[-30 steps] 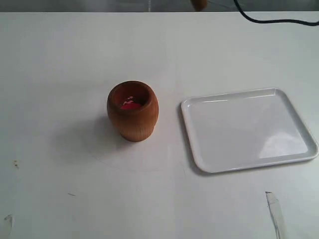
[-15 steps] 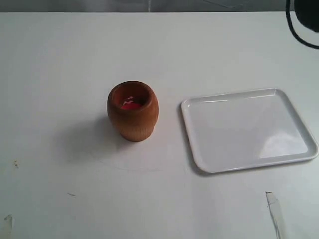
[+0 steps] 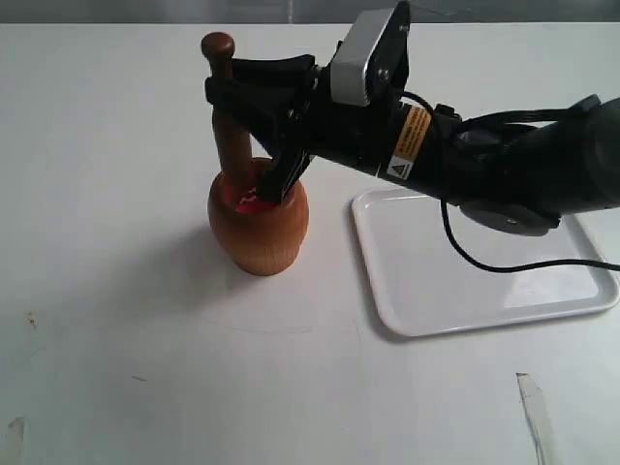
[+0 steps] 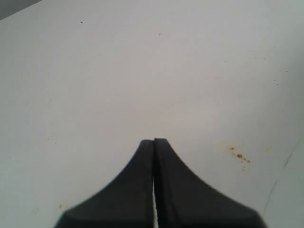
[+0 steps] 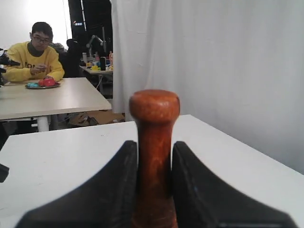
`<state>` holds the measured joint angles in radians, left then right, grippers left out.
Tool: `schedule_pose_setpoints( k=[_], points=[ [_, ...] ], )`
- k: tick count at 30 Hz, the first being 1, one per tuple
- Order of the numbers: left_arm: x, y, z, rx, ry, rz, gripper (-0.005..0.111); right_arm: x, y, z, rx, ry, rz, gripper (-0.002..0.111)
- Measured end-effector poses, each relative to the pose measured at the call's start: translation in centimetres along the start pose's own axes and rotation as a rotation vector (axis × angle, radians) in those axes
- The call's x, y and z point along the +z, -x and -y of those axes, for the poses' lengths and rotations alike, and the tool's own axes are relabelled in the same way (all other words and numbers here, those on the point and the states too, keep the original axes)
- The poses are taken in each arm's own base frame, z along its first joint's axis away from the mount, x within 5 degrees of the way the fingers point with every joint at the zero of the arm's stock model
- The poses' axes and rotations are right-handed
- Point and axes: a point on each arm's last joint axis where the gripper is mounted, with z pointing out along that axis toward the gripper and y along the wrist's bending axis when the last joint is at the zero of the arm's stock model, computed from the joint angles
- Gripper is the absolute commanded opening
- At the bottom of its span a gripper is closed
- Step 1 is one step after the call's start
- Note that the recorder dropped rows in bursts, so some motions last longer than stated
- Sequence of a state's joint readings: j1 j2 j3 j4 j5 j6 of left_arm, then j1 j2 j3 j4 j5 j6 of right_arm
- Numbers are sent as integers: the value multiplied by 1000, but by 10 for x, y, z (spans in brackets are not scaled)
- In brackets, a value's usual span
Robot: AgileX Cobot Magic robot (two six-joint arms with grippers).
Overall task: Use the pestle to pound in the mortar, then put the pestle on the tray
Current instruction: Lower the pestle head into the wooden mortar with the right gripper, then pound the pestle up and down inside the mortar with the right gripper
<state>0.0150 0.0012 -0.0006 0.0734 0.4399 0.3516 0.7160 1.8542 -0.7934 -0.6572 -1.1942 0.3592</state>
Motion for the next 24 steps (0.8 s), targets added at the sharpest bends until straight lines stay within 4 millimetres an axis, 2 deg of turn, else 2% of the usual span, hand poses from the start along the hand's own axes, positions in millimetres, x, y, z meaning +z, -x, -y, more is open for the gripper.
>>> schedule_pose_setpoints(
  k=[3, 8, 14, 17, 22, 24],
  points=[
    [0, 0, 0, 0, 0, 0, 0, 4, -5, -9, -46, 29, 0, 0],
    [0, 0, 0, 0, 0, 0, 0, 4, -50, -2, 9, -14, -118, 0],
    [0, 0, 0, 0, 0, 0, 0, 4, -54, -1, 19, -28, -102, 0],
    [0, 0, 0, 0, 0, 0, 0, 4, -40, -2, -23, -25, -95, 0],
    [0, 0, 0, 0, 0, 0, 0, 0, 23, -7, -135, -41, 10, 0],
    [0, 0, 0, 0, 0, 0, 0, -2, 35, -9, -156, -49, 17, 0]
  ],
)
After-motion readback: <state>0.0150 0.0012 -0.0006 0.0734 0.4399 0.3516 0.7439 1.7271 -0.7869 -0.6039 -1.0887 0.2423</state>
